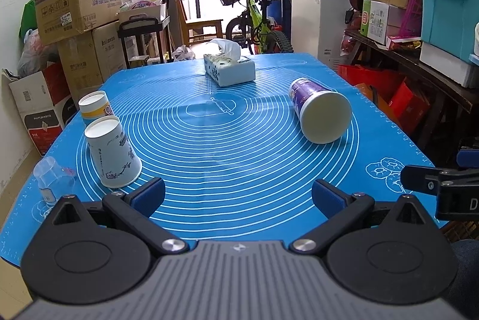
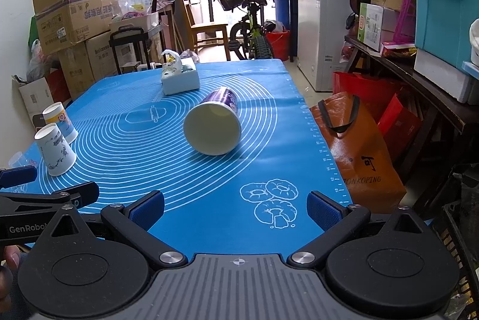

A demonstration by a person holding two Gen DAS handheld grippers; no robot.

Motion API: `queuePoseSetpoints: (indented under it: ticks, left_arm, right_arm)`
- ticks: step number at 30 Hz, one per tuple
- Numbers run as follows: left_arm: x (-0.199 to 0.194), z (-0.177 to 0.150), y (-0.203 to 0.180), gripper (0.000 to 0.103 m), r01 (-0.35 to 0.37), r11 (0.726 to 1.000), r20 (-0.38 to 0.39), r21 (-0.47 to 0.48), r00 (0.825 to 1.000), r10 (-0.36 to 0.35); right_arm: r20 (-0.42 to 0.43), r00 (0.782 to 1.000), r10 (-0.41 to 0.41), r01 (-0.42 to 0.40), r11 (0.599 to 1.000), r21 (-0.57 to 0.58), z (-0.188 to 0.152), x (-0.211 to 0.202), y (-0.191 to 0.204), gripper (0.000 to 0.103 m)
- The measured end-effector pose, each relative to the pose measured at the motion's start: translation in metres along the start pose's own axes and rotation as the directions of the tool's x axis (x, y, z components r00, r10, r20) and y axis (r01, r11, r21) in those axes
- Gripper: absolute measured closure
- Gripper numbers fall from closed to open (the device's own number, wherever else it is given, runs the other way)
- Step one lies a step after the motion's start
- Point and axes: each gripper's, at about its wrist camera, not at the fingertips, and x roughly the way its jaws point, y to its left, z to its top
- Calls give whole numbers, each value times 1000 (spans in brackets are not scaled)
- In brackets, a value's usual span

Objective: Flip cup upside down

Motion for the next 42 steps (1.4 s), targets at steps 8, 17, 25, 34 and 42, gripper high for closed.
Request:
queuePoseSetpoints:
  ticks: [8, 17, 25, 34, 42]
  left_arm:
    - [0, -2, 3, 0, 3, 1000, -4, -2, 1000, -3]
    - [0, -2, 3, 0, 3, 1000, -4, -2, 1000, -3]
    - [0, -2, 2, 0, 3, 1000, -5, -2, 1000, -3]
    - [4, -3, 2, 0, 6, 1000, -12, 3, 1000, -6]
    - [6, -2, 1, 0, 4, 1000, -16, 5, 1000, -4]
  right_arm:
    - [3, 1000, -6, 6, 1000, -1, -1, -1, 1, 3]
    - [6, 1000, -8, 8, 1000, 3, -2, -1, 2, 3]
    - [6, 1000, -8, 8, 1000, 4, -2, -1, 2, 3]
    - [9, 1000, -10, 10, 1000, 3, -2, 0, 2, 3]
    - [10, 1000, -9, 9, 1000, 4, -2, 0, 1, 3]
